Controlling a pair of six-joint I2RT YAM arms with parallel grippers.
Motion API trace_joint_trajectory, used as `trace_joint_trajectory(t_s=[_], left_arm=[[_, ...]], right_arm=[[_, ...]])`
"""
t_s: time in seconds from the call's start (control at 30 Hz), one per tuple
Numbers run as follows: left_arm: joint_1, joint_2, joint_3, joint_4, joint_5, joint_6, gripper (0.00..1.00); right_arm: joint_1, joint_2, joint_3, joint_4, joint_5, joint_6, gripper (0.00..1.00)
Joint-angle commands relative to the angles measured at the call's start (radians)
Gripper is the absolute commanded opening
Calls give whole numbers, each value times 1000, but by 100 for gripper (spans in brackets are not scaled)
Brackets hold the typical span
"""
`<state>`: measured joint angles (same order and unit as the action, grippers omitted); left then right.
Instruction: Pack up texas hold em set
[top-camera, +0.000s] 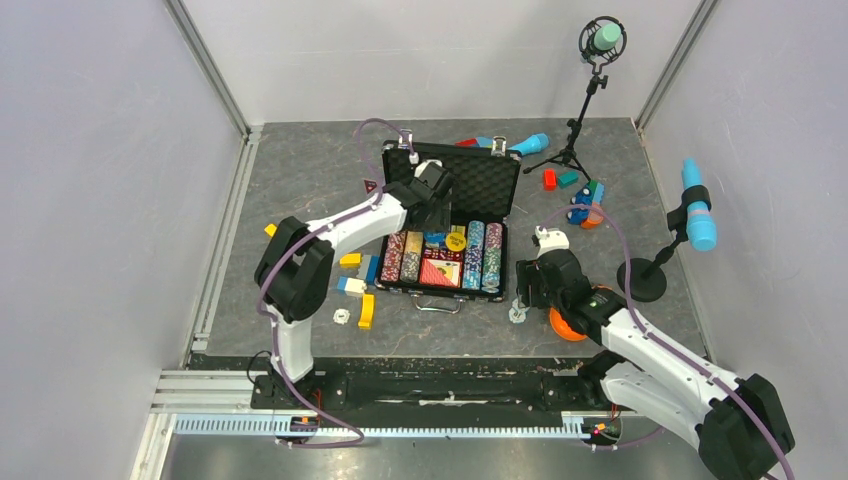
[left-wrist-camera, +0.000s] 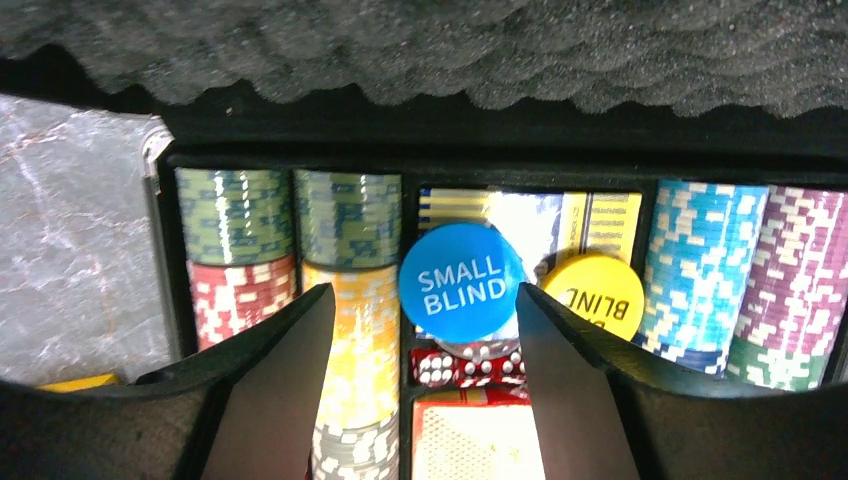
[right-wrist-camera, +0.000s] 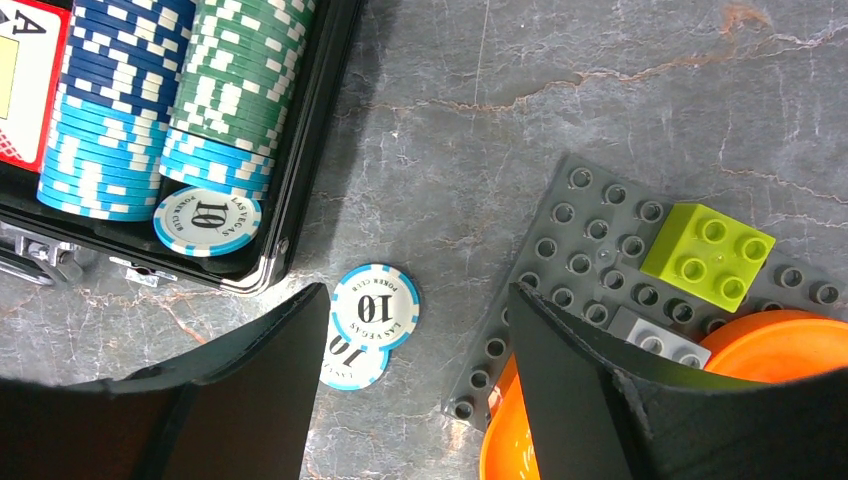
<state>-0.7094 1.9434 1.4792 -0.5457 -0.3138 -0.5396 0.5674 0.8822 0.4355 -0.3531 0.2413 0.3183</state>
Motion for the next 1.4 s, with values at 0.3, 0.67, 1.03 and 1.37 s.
trace_joint_trajectory(t_s=[0.3, 0.67, 1.03, 1.37], left_arm=[[56, -476, -289, -44, -71, -38, 74], [371, -824, -526, -190, -14, -110, 74], [568, -855, -563, -199, 105, -103, 73], [614, -740, -502, -117, 160, -96, 77]], right_arm=[[-1, -11, 26, 28, 4, -1, 69], [-1, 3, 12, 55, -18, 1, 69], [-2, 2, 5, 58, -23, -5, 69], [-1, 4, 18, 48, -24, -17, 69]])
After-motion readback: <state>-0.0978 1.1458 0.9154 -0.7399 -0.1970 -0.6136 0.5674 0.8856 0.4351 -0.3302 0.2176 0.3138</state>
